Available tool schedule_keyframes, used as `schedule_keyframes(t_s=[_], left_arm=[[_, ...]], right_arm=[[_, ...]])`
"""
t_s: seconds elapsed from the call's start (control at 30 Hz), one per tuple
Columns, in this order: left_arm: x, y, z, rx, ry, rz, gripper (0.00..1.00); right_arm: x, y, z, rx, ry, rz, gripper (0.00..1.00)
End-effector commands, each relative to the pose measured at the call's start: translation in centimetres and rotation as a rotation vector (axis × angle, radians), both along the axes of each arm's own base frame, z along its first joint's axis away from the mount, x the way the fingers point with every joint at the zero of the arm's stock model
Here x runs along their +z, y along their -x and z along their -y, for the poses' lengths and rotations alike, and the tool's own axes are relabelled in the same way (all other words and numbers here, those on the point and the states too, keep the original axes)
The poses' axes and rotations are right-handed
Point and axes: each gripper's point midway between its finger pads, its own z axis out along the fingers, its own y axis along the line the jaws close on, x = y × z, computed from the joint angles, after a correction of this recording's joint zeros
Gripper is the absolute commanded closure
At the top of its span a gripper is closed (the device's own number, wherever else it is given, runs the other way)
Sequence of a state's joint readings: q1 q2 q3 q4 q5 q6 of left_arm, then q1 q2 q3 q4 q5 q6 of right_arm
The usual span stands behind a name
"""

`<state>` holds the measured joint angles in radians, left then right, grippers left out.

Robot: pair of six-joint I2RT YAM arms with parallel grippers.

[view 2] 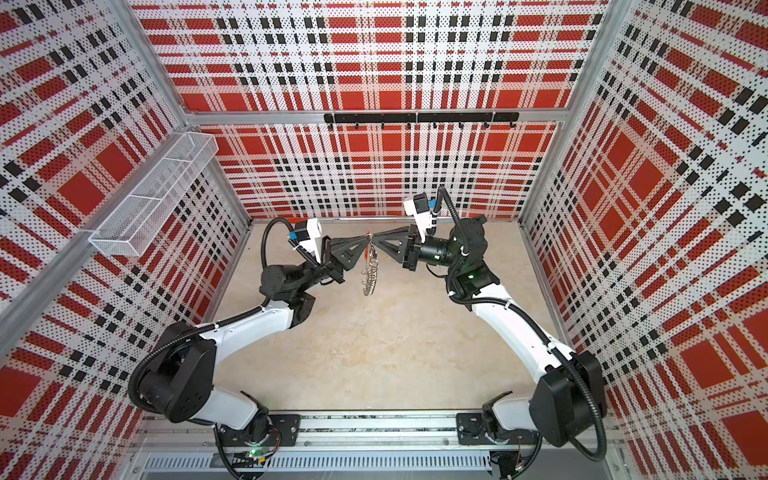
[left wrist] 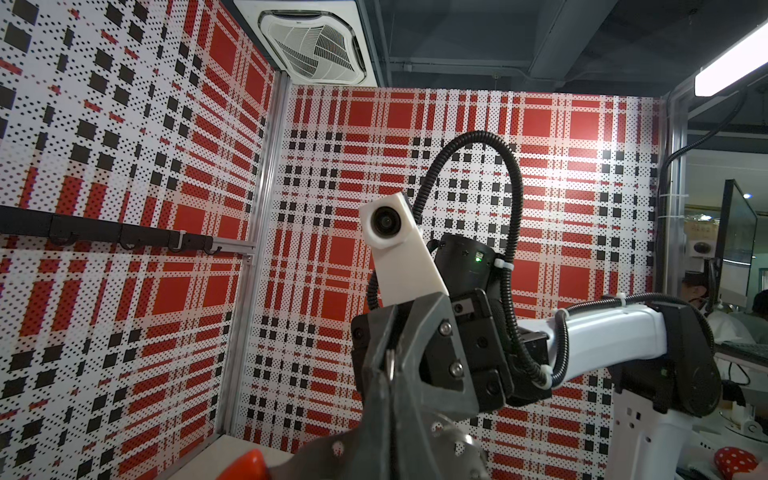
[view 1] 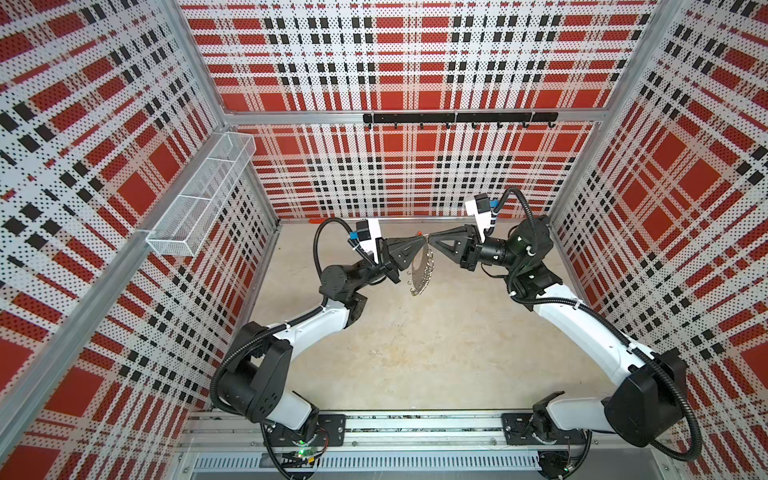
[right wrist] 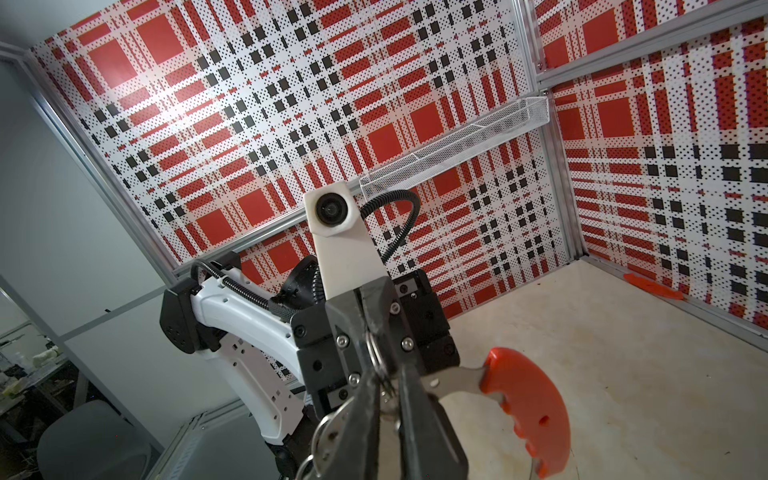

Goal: Put the keys on the keyring

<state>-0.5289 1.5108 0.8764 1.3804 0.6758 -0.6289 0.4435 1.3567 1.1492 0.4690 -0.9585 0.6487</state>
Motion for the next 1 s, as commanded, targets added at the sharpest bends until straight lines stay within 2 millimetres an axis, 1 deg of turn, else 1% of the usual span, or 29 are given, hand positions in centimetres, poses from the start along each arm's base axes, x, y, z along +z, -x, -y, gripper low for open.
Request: schedule_keyframes(t_s=[0.0, 0.17, 0.3, 0.4, 0.47, 0.53, 0.63, 0.67, 0.7, 0.77, 0.83, 0.9, 0.97], left_arm=[[2.0, 0.9, -0.3, -0.013, 0.037, 0.073, 1.0], [2.0, 0.9, -0.1, -0.019, 0.032, 0.071, 1.0], [1.1, 0.4, 0.2, -0.009, -0.004, 0.063, 1.0], [-0.3, -0.8, 0.3, 0.052, -0.072, 0.039, 0.79], [-1.4, -1.5, 0.2, 0.11, -0.14, 0.041, 0.71], [-2.6, -2.1, 0.1, 0.19, -0.229, 0.077, 0.68], [-4.0, -2.4, -0.3, 0.291, -0.373, 0.15, 0.67], [-4.6, -2.2, -0.3, 0.295, -0.435, 0.193, 0.7], [-5.1, -1.9, -0.2, 0.292, -0.496, 0.233, 0.72], [-5.7, -1.9, -0.1, 0.282, -0.583, 0.259, 0.75], [-6.2, -2.2, -0.1, 0.261, -0.665, 0.263, 0.77], [-6.9, -2.6, 0.0, 0.23, -0.745, 0.26, 0.79], [-7.0, -2.8, 0.3, 0.201, -0.797, 0.264, 0.79]], right_arm=[[1.2, 0.2, -0.2, 0.007, -0.015, 0.042, 0.92], [1.4, 0.4, -0.1, -0.002, -0.014, 0.054, 1.0], [1.3, 0.4, 0.0, -0.017, 0.001, 0.069, 1.0], [0.5, -0.2, 0.2, -0.066, 0.064, 0.094, 1.0], [-0.4, -0.8, 0.4, -0.116, 0.126, 0.11, 1.0], [-1.3, -1.7, 0.8, -0.176, 0.191, 0.125, 1.0], [-2.3, -2.4, 1.4, -0.242, 0.269, 0.146, 1.0], [-2.6, -2.6, 1.6, -0.255, 0.287, 0.155, 1.0], [-2.8, -2.6, 1.6, -0.265, 0.309, 0.167, 1.0], [-3.4, -2.6, 1.6, -0.281, 0.358, 0.195, 1.0], [-4.1, -2.5, 1.3, -0.294, 0.41, 0.224, 1.0], [-4.8, -2.4, 0.9, -0.294, 0.447, 0.256, 1.0], [-5.1, -2.3, 0.6, -0.287, 0.465, 0.264, 1.0]])
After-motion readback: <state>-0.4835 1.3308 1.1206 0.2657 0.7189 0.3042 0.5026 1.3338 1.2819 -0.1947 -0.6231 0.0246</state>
